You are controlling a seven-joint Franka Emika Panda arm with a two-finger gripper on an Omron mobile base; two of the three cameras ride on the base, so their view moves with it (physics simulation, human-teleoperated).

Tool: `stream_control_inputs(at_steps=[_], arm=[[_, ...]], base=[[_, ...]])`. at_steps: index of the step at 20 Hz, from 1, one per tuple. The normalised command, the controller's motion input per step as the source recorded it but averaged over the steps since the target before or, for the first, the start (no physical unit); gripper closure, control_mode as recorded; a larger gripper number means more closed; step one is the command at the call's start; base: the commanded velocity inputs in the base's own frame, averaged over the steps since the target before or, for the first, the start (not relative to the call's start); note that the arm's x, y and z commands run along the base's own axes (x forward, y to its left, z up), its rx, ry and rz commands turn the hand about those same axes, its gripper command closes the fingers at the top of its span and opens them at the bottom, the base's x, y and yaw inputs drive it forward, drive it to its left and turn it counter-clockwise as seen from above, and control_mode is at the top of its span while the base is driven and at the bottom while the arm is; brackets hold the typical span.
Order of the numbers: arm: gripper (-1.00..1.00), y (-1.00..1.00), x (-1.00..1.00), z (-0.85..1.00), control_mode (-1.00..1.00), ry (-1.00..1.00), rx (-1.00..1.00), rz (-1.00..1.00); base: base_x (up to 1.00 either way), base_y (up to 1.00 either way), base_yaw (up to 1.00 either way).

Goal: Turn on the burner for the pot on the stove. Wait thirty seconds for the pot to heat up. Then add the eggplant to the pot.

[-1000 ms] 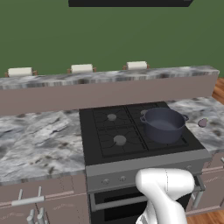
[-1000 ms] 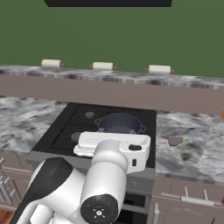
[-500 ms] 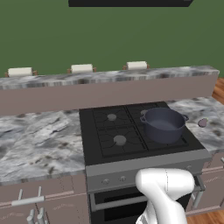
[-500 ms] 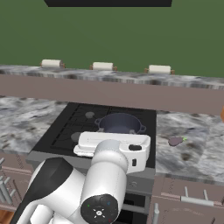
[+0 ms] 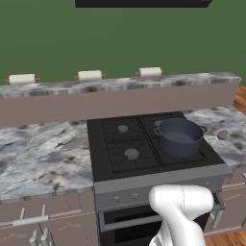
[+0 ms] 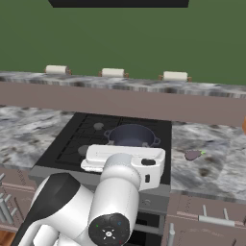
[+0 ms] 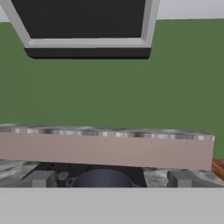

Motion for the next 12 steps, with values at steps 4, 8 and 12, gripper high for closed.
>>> stream_control_inputs(at_steps=[4,8,12], arm=[[-1.00,0.00,0.00,0.00,-1.00,0.00,0.00,0.00],[-1.00,0.00,0.00,0.00,-1.00,0.00,0.00,0.00],[-1.00,0.00,0.00,0.00,-1.00,0.00,0.00,0.00]], base=[[0.00,0.00,0.00],[0.00,0.00,0.00],[0.00,0.00,0.00]])
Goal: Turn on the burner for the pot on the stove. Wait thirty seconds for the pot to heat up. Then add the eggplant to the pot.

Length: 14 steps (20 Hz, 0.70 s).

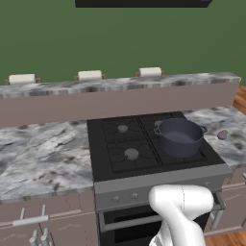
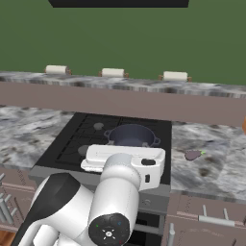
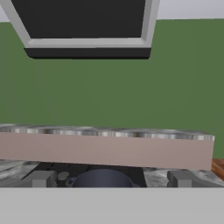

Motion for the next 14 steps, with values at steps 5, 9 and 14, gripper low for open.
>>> stream_control_inputs(at_steps=[5,9,14], arm=[[-1.00,0.00,0.00,0.00,-1.00,0.00,0.00,0.00],[-1.00,0.00,0.00,0.00,-1.00,0.00,0.00,0.00],[-1.00,0.00,0.00,0.00,-1.00,0.00,0.00,0.00]], base=[[0.00,0.00,0.00],[0.00,0.00,0.00],[0.00,0.00,0.00]])
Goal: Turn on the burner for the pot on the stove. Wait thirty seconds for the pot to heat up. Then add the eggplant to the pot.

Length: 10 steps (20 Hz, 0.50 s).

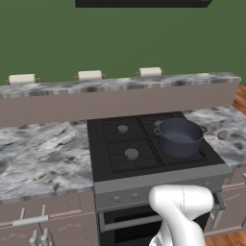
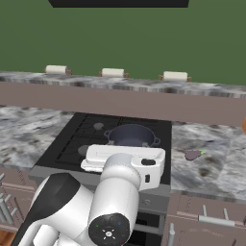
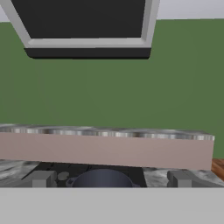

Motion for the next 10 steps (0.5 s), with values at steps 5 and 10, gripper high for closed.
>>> stream_control_inputs(at_steps=[5,10], arm=[[-1.00,0.00,0.00,0.00,-1.00,0.00,0.00,0.00],[-1.00,0.00,0.00,0.00,-1.00,0.00,0.00,0.00]], base=[[0.00,0.00,0.00],[0.00,0.00,0.00]])
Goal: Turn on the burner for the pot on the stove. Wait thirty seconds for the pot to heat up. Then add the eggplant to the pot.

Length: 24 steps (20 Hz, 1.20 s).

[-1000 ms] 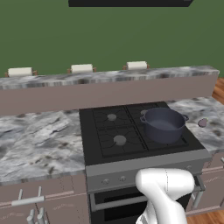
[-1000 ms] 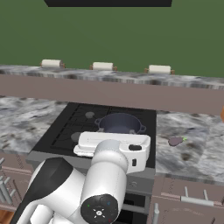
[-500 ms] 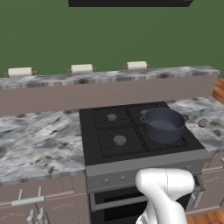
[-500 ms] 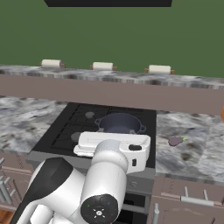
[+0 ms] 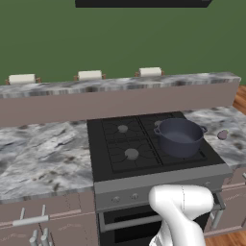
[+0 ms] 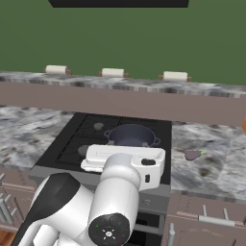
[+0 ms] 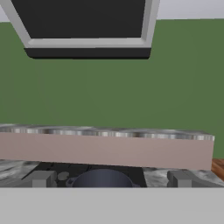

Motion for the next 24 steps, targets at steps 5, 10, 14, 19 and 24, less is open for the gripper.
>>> stream_control_inputs(at_steps=[5,10,14,19,24], arm=[[-1.00,0.00,0.00,0.00,-1.00,0.00,0.00,0.00],[-1.00,0.00,0.00,0.00,-1.00,0.00,0.00,0.00],[-1.00,0.00,0.00,0.00,-1.00,0.00,0.00,0.00],[-1.00,0.00,0.00,0.00,-1.00,0.00,0.00,0.00],[-1.00,0.00,0.00,0.00,-1.00,0.00,0.00,0.00]], base=[[0.00,0.00,0.00],[0.00,0.00,0.00],[0.00,0.00,0.00],[0.00,0.00,0.00],[0.00,0.00,0.00]])
